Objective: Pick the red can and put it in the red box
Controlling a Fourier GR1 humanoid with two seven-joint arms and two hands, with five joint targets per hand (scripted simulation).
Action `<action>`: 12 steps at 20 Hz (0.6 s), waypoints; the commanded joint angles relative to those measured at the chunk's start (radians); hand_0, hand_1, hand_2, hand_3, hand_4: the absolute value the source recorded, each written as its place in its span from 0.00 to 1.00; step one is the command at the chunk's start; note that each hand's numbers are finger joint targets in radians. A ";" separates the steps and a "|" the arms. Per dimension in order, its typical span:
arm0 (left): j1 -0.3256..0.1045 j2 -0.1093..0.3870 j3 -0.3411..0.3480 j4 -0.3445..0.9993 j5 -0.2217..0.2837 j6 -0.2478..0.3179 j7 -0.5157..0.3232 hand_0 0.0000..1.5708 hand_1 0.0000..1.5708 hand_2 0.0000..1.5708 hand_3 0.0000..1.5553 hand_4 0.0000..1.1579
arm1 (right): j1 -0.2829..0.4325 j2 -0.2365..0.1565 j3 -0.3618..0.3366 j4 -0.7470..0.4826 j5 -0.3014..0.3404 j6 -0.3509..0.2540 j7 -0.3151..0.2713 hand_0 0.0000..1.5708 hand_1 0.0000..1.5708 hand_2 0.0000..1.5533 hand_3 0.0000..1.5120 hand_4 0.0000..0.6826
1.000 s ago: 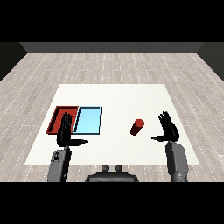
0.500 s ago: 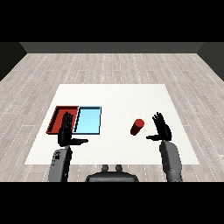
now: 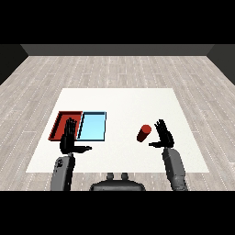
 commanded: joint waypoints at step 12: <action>0.006 0.029 0.030 -0.060 0.052 -0.026 0.045 0.00 0.00 0.00 0.00 0.00 | -0.043 0.021 0.038 0.045 -0.038 -0.011 0.033 0.00 0.00 0.00 0.00 0.00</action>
